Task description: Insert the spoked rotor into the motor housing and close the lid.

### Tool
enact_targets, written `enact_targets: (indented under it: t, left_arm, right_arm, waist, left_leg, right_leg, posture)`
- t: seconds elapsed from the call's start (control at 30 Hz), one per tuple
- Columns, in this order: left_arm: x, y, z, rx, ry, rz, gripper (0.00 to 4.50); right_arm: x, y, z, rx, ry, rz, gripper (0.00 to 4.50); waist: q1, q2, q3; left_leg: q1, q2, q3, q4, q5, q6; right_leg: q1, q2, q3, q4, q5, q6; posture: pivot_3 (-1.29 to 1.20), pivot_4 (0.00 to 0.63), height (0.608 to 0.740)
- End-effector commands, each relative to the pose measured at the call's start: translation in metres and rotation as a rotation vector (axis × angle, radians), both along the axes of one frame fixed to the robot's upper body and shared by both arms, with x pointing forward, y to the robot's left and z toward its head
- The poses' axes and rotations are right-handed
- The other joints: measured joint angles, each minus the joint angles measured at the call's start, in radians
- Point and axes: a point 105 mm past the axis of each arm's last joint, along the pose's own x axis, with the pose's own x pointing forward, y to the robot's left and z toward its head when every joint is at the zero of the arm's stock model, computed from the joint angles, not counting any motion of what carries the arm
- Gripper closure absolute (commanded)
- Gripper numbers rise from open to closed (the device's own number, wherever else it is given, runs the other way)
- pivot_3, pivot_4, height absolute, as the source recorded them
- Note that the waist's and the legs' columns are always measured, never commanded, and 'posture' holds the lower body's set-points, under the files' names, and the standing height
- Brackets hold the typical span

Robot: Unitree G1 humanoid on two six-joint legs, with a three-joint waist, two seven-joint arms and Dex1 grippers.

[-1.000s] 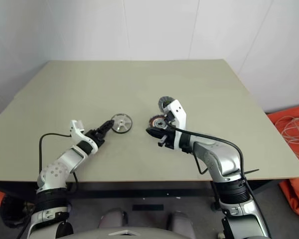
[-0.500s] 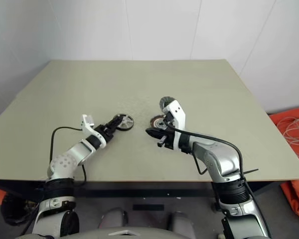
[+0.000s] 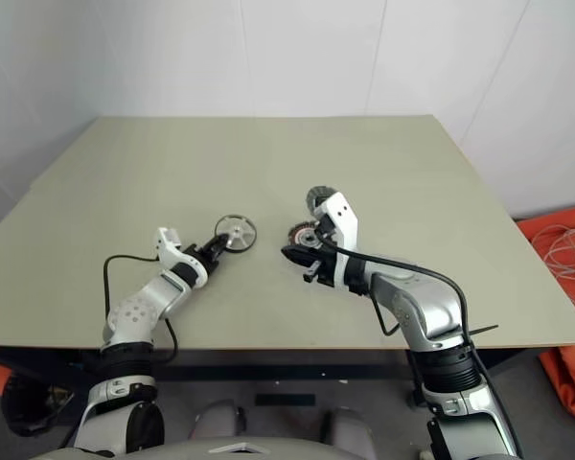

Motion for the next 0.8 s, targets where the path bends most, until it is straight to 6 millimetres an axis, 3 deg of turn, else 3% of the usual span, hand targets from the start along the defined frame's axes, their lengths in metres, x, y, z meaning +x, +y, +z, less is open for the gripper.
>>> enact_targets:
  t: [0.03, 0.23, 0.47, 0.67, 0.8]
  left_arm:
    - [-0.005, -0.003, 0.019, -0.059, -0.062, -0.020, 4.05]
    - [-0.017, -0.040, 0.044, -0.163, -0.092, -0.157, 4.05]
    - [-0.012, -0.085, 0.066, -0.155, -0.082, -0.271, 4.05]
    - [-0.003, -0.105, 0.073, -0.172, -0.070, -0.324, 4.05]
    - [-0.001, -0.118, 0.067, -0.183, -0.033, -0.357, 4.05]
  right_arm:
    - [-0.003, 0.002, 0.015, 0.025, -0.056, 0.025, 4.50]
    - [-0.006, -0.002, 0.014, 0.016, -0.047, 0.027, 4.50]
    - [-0.010, -0.004, 0.011, 0.005, -0.030, 0.035, 4.50]
    - [-0.014, -0.004, 0.011, 0.005, -0.023, 0.039, 4.50]
    - [-0.016, -0.004, 0.011, 0.007, -0.022, 0.034, 4.50]
  waist:
    - [0.000, 0.000, 0.000]
    - [0.005, -0.002, 0.002]
    - [0.005, -0.003, 0.003]
    - [0.004, -0.003, 0.003]
    - [0.004, -0.003, 0.003]
  left_leg:
    - [0.000, 0.000, 0.000, 0.000, 0.000, 0.000]
    - [-0.004, 0.000, 0.000, 0.000, 0.000, 0.000]
    - [-0.003, 0.000, 0.000, 0.000, 0.000, 0.000]
    - [-0.004, 0.000, 0.000, 0.000, 0.000, 0.000]
    - [-0.006, -0.001, 0.000, 0.000, 0.000, 0.000]
  right_leg:
    - [0.000, 0.000, 0.000, 0.000, 0.000, 0.000]
    - [-0.002, 0.000, -0.001, -0.001, 0.000, 0.000]
    - [-0.001, 0.000, -0.001, -0.001, 0.000, 0.000]
    - [-0.002, 0.000, -0.001, -0.002, 0.000, 0.001]
    - [-0.002, 0.000, -0.001, -0.002, 0.000, 0.001]
  posture:
    - [0.00, 0.000, 0.740]
    - [0.00, 0.000, 0.740]
    - [0.00, 0.000, 0.740]
    - [0.00, 0.000, 0.740]
    - [0.00, 0.000, 0.740]
